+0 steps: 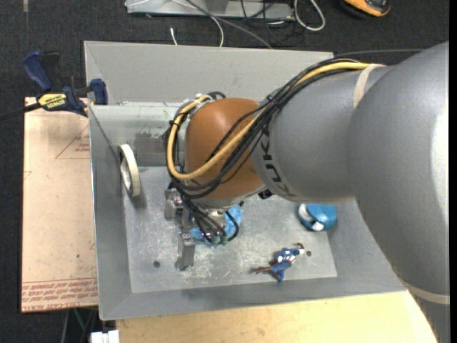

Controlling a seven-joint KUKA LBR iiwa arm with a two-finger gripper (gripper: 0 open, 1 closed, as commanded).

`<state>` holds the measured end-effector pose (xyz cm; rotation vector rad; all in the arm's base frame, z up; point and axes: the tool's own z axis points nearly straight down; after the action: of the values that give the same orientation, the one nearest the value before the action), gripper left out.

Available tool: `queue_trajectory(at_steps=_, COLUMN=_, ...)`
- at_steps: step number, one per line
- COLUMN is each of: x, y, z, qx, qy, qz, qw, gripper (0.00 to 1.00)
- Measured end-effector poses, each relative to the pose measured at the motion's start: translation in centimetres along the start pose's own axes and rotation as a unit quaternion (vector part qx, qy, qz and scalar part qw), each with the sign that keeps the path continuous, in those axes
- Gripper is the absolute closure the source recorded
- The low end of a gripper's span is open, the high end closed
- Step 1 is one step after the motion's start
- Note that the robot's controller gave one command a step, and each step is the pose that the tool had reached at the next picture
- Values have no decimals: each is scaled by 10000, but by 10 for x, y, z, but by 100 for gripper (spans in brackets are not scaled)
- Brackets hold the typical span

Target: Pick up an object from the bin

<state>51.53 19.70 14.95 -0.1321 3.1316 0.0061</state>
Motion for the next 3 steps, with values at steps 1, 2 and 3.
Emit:
queue_trajectory(at_steps=1, x=-2, y=-1, z=30, qx=-5, qy=-3, qz=-626, qw=9980, gripper=0)
queue_trajectory(at_steps=2, x=19, y=-6, z=53, qx=-11, qy=29, qz=-1941, qw=9810, gripper=100)
queue_trajectory(at_steps=3, x=19, y=-6, z=53, qx=-10, qy=29, qz=-1940, qw=9810, gripper=100)
